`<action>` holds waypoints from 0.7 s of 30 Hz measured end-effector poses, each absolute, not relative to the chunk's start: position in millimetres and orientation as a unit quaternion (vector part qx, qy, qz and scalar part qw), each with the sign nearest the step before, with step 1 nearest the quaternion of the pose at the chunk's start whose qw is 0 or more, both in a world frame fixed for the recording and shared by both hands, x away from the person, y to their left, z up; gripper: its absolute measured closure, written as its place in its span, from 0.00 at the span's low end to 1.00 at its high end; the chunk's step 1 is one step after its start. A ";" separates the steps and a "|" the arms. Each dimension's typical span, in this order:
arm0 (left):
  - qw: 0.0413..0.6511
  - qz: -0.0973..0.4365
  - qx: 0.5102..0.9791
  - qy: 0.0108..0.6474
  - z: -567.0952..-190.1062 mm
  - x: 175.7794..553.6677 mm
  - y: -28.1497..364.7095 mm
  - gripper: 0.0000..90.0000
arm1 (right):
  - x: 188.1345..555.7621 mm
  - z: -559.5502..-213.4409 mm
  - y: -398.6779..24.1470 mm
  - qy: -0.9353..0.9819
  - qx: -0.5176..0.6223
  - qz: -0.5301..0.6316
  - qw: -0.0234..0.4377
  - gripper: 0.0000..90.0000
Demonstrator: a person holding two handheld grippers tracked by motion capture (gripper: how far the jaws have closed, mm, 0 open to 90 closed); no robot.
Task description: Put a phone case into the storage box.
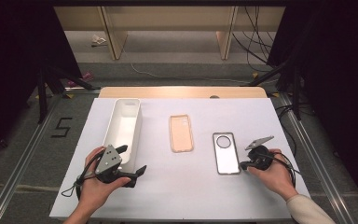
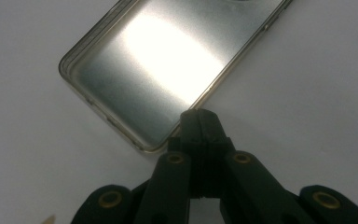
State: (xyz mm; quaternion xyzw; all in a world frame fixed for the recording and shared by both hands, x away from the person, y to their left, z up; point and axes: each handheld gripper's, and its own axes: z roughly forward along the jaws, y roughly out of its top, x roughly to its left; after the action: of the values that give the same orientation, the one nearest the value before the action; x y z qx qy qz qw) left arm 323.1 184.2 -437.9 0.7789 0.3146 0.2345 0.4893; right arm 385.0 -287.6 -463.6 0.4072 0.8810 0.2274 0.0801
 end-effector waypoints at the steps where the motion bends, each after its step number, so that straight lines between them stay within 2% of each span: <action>1: 0.490 0.234 0.778 0.316 -437.9 323.0 184.3 0.05 | 385.1 -462.7 -287.6 0.883 0.404 0.223 0.083 1.00; 2: 0.490 0.234 0.778 0.316 -437.9 323.0 184.3 0.05 | 385.4 -461.3 -287.8 0.886 0.396 0.220 0.093 0.99; 6: 0.491 0.233 0.778 0.315 -437.9 323.1 184.6 0.05 | 385.0 -454.6 -286.2 0.894 0.376 0.213 0.121 0.83; 8: 0.491 0.233 0.778 0.315 -437.9 323.0 184.5 0.05 | 385.5 -452.9 -284.8 0.902 0.353 0.209 0.136 0.70; 14: 0.492 0.233 0.778 0.315 -437.9 322.9 184.6 0.05 | 383.4 -445.5 -273.9 0.923 0.284 0.196 0.168 0.37; 15: 0.492 0.232 0.777 0.315 -437.9 322.9 184.7 0.05 | 382.3 -444.3 -271.7 0.926 0.271 0.193 0.176 0.37; 16: 0.493 0.232 0.777 0.315 -437.9 322.9 184.7 0.05 | 381.8 -443.2 -269.8 0.929 0.260 0.192 0.178 0.30; 17: 0.493 0.232 0.776 0.316 -437.9 322.8 184.7 0.05 | 381.3 -442.1 -267.8 0.933 0.250 0.189 0.179 0.27; 21: 0.493 0.232 0.777 0.316 -438.1 323.1 184.8 0.05 | 379.8 -440.4 -260.2 0.945 0.218 0.178 0.169 0.20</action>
State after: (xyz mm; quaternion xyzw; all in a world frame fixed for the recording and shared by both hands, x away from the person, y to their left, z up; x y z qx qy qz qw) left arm 323.1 184.8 -438.1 0.7768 0.3159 0.2320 0.4929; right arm 379.8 -260.2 -440.4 0.2178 0.9447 0.1776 0.1690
